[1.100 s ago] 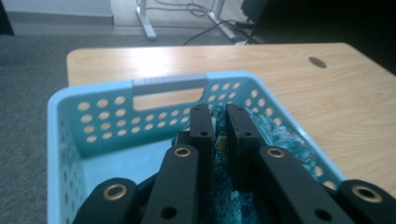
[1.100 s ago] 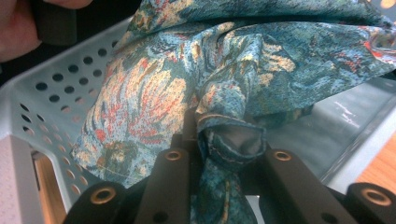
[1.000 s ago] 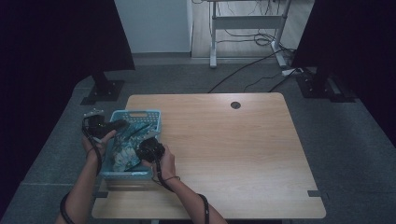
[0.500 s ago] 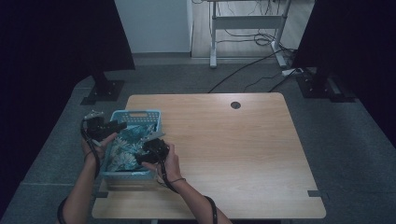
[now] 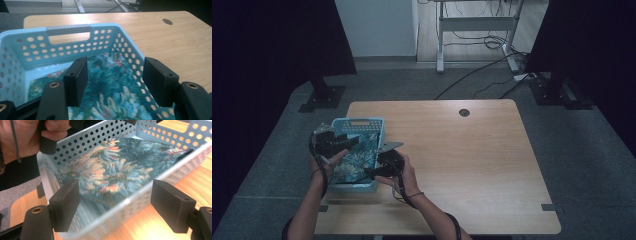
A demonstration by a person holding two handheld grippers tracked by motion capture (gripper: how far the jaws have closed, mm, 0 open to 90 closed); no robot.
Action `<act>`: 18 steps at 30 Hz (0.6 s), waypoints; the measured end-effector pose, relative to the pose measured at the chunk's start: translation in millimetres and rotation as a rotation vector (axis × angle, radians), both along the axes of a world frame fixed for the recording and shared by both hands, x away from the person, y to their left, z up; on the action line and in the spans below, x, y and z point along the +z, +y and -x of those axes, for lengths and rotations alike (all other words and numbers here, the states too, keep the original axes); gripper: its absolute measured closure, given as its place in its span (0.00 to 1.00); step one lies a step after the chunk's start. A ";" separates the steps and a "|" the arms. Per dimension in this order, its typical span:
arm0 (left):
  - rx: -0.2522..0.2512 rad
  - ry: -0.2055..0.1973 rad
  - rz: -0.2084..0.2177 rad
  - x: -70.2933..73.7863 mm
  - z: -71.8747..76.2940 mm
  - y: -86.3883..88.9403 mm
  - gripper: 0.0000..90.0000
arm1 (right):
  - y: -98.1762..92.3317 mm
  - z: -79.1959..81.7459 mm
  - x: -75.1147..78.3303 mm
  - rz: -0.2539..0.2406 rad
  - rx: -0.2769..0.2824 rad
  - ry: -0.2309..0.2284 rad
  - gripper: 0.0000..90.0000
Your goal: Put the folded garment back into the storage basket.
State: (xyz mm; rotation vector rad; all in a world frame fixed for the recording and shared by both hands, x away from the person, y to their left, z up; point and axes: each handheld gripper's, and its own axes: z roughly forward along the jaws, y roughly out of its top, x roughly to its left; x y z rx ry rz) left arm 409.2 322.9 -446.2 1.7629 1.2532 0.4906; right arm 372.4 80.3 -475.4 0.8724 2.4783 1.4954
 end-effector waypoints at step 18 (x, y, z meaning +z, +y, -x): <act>-0.049 -0.028 0.013 2.1 46.4 -37.4 0.33 | -68.8 25.9 1.0 0.017 -0.007 -0.040 0.25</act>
